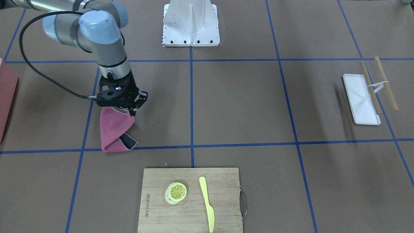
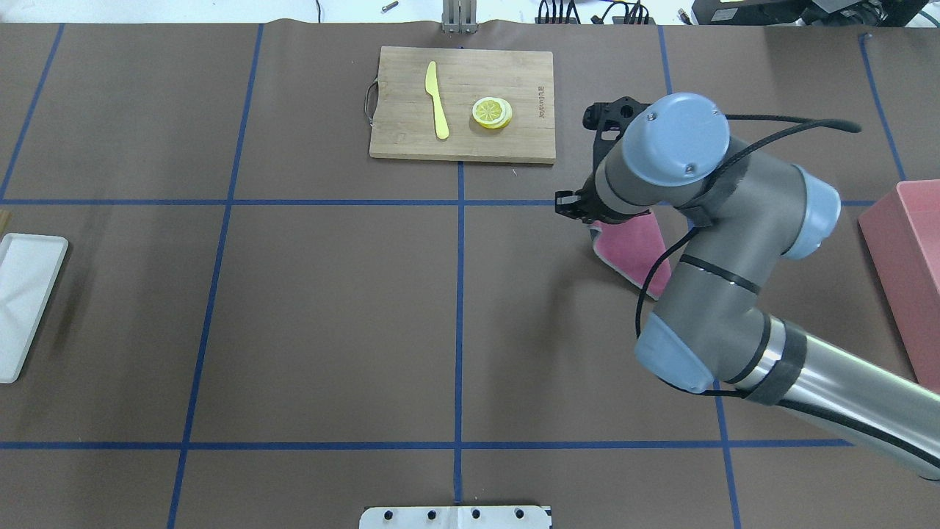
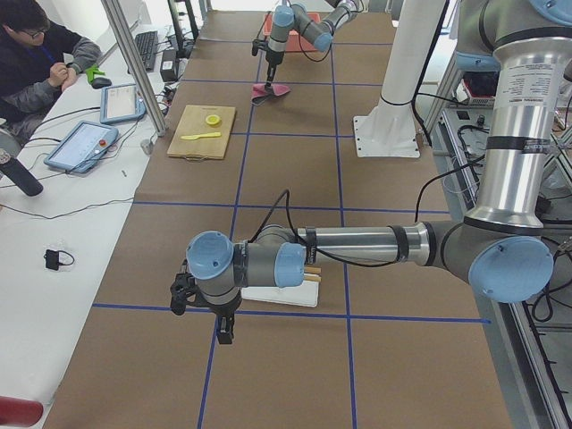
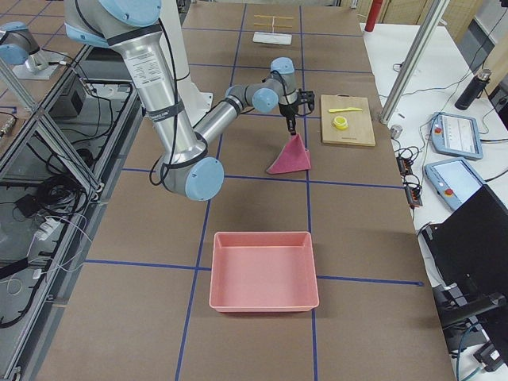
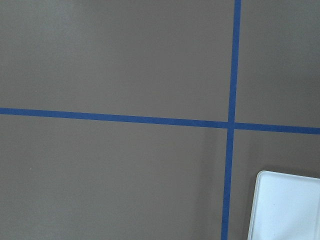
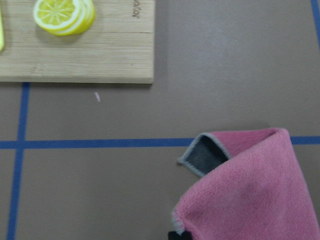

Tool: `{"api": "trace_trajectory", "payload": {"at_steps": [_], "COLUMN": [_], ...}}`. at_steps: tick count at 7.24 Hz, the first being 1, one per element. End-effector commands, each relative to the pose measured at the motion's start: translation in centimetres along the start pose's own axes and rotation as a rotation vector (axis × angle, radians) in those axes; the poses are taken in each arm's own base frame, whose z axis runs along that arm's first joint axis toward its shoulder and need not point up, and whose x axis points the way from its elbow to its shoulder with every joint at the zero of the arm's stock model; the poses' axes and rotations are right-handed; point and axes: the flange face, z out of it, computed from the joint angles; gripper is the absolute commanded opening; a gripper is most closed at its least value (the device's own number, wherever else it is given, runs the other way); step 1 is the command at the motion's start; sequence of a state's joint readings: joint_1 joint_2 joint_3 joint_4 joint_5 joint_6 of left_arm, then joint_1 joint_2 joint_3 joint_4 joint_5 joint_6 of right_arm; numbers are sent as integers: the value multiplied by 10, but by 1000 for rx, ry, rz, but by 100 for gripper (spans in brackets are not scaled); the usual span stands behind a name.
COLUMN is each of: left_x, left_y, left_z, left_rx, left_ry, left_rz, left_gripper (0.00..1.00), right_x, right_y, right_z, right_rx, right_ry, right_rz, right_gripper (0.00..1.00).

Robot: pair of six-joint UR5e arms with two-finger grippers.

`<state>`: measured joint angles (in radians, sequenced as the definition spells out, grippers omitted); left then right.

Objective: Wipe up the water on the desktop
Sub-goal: 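Wipe the towel with the right gripper toward the cutting board again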

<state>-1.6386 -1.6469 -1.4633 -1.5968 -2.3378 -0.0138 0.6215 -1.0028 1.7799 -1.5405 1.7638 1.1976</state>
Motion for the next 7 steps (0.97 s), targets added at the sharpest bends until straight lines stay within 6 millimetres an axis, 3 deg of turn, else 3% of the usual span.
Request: {"api": "trace_trajectory", "payload": {"at_steps": [1, 5, 6, 7], "left_x": [0, -1, -1, -1], "left_y": [0, 0, 0, 0], "left_z": [0, 1, 1, 1], "left_rx": [-1, -3, -3, -3], "left_ry": [0, -2, -2, -2], "left_rz": [-2, -5, -6, -6], "left_gripper": [99, 99, 99, 99], "right_x": [-112, -235, -256, -258], "right_y": [27, 31, 26, 26], "right_z": [5, 2, 4, 4], "right_rx": [40, 58, 67, 72], "right_ry": [-28, -34, -19, -16], "right_rz": [134, 260, 291, 295], "right_gripper": [0, 0, 0, 0]}}
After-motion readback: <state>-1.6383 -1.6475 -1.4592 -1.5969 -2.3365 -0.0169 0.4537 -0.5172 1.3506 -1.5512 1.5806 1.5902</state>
